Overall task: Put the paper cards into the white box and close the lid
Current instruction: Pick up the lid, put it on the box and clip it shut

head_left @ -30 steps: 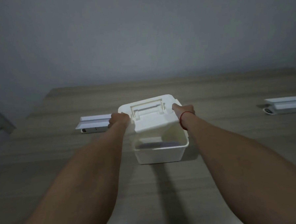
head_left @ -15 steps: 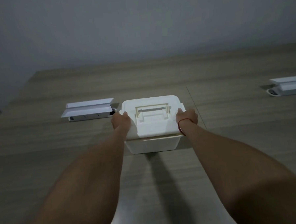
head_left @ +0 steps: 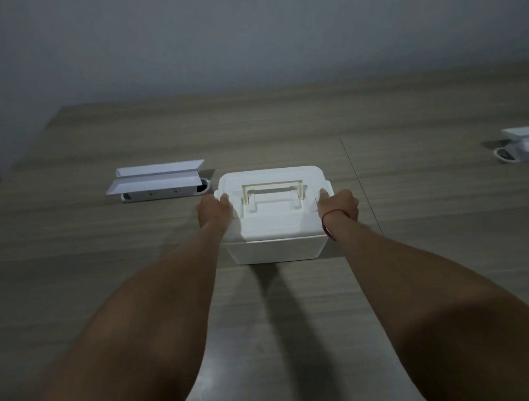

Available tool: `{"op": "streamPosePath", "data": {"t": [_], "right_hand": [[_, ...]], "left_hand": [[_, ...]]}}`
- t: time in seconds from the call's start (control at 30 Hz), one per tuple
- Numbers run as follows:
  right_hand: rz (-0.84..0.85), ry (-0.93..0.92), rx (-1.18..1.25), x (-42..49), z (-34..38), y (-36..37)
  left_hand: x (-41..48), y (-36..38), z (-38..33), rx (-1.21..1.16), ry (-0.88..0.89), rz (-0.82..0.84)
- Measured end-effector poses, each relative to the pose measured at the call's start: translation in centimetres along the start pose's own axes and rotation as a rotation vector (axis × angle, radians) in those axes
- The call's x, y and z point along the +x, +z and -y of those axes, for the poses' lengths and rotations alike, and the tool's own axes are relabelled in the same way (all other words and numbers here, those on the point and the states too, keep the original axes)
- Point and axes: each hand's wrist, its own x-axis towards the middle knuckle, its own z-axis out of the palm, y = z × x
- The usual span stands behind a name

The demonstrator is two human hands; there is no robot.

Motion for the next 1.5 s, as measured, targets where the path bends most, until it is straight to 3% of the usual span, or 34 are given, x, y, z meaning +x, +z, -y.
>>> {"op": "streamPosePath", "data": {"t": [0.3,0.6,0.73,0.9,1.07,1.5], "right_hand": [[0.014,0.023,-0.017,0.0,-0.2,-0.2],[0.168,0.222,0.297,0.2,-1.0,0.3],[0.291,0.321,0.525,0.8,-1.7,0.1],[0.147,0.262,0.492,0.9,-1.7,0.4],[0.048,0.137,0.362,0.5,-2.0,1.1],[-0.122,0.035,0.273,0.1,-1.5,2.5]], "left_hand": [[-0.6,-0.2,0.7,-0.003,-0.009,0.042],[-0.4,0.3,1.7,-0.175,-0.224,0.112],[-0.4,0.3,2.2,-0.289,-0.255,-0.017],[-0.7,0.4,2.5,-0.151,-0.058,-0.169],[-1.1,1.0,2.5,-0.247,-0.026,-0.086],[-2.2,1.3,1.2,-0.121,0.107,-0.224]]}}
